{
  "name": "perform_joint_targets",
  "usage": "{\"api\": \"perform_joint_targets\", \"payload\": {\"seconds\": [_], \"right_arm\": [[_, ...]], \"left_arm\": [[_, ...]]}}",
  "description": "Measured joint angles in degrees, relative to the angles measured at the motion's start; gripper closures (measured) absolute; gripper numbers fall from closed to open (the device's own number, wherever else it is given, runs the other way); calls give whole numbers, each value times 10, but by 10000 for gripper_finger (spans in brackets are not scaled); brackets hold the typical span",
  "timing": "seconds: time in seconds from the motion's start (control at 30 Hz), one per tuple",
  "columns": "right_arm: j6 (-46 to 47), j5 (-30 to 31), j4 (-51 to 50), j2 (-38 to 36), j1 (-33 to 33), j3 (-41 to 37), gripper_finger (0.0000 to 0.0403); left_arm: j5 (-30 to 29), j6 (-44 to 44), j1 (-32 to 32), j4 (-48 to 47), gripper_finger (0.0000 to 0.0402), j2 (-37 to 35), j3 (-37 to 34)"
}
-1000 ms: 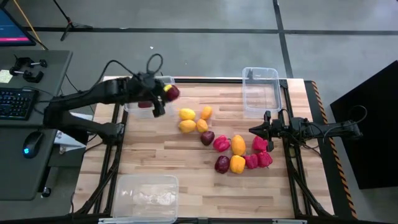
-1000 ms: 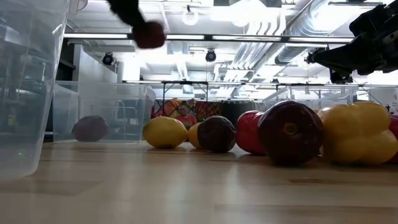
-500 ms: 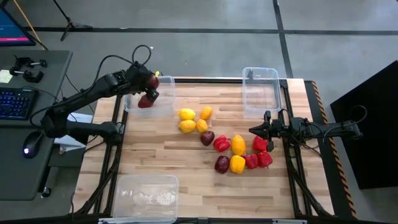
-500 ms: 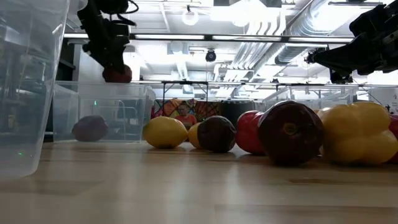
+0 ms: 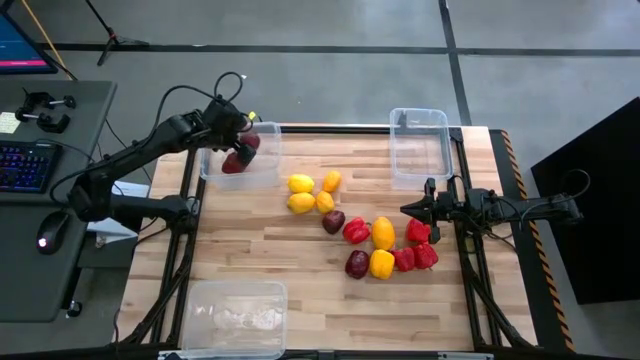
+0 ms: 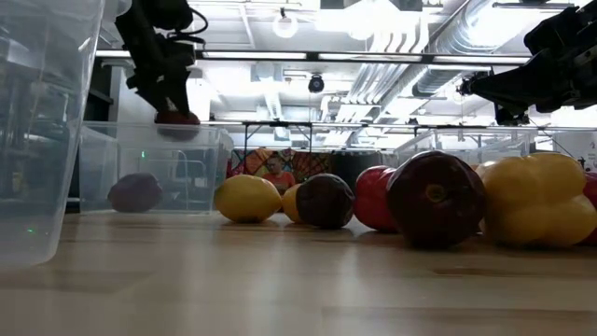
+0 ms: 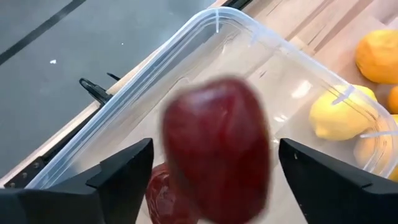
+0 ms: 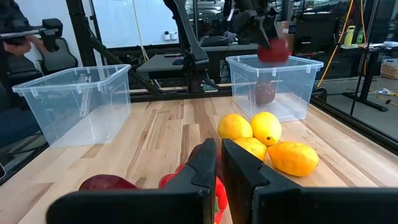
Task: Sort produce into baskets
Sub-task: Put the red apple into the top-left transparent bin
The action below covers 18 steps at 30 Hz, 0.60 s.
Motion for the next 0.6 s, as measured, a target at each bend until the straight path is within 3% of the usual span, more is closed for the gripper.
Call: {"api": "perform_joint_targets", "payload": {"seconds": [0.23,0.4,0.5,0.6], "right_arm": [[0,0,0,0,0,0,386],[0,0,0,0,0,0,386],[0,0,0,0,0,0,386],[0,0,0,0,0,0,386]], "left_arm": [[17,-39,0,-8,29,0,29],[111,-128,-2,-2,28,-4,89],[174,-88,-27,37,28,-21,94],[179,-64,-71,93,28,-36,71]]}}
